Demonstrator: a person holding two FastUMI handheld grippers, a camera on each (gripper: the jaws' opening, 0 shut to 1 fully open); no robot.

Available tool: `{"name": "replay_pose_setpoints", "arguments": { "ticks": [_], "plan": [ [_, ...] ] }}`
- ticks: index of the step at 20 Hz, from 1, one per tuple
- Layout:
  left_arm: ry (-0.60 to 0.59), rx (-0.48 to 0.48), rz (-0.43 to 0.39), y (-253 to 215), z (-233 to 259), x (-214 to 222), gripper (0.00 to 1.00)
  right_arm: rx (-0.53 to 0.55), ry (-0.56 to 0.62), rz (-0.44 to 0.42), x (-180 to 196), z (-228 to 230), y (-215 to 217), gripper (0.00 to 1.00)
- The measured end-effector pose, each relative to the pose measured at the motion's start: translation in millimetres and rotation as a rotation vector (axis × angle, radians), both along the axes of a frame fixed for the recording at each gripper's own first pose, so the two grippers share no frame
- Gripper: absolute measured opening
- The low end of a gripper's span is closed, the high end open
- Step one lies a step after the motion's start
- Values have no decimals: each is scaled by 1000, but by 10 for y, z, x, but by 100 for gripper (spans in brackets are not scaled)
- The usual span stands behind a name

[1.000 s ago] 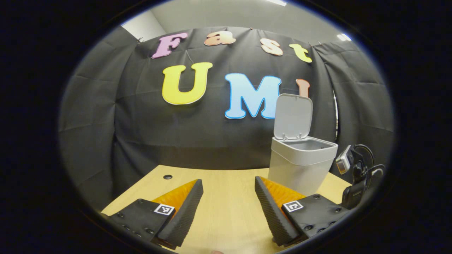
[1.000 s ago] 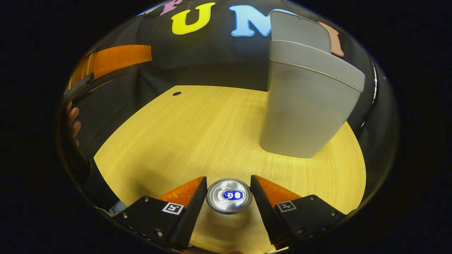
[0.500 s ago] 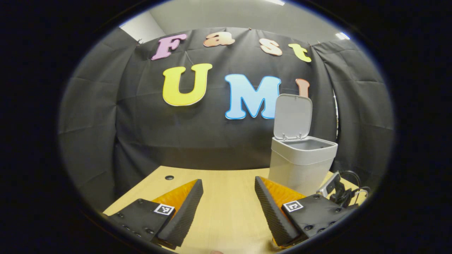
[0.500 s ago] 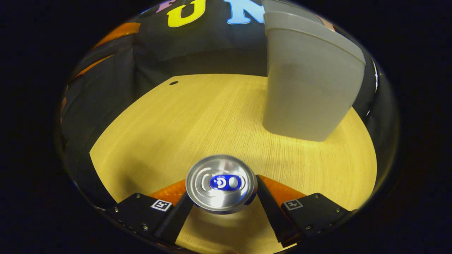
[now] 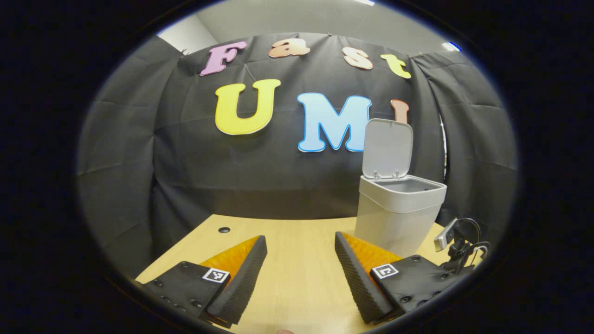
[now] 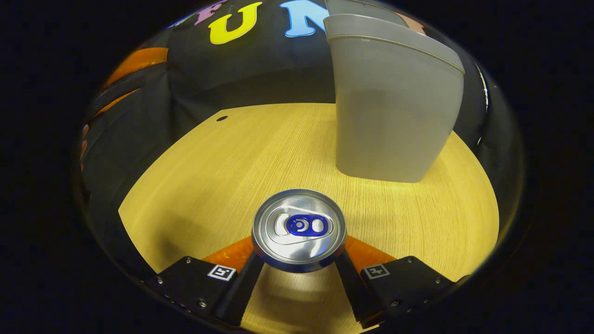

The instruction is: Press the lid of the desktop garbage bin to open it, pick up the crumpled paper on the desktop and throw it into the bin, then pick up the pop can on the desktop and drop it into the bin, and finally close the garbage bin lid.

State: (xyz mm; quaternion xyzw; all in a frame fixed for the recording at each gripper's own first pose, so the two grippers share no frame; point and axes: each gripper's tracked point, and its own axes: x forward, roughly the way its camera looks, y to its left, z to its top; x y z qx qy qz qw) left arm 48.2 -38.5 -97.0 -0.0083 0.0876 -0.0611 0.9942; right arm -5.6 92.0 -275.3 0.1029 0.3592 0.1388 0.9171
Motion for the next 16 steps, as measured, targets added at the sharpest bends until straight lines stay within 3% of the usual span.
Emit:
{"name": "replay_pose_setpoints", "arguments": {
  "ticks": [1, 11, 13, 16],
  "plan": [
    [-4, 2, -2, 0, 11, 2, 96, -2, -11, 0, 2, 48, -11, 84],
    [-14, -19, -10, -62, 48, -35, 91, -20, -190, -20, 197, 833, -206, 84],
    [-12, -25, -8, -59, 41, -49, 100, -22, -226, -31, 227, 1022, -260, 84],
    [-9, -32, -8, -51, 17, -74, 96, -32, -272, -48, 324, 1269, -366, 81]
  ]
}}
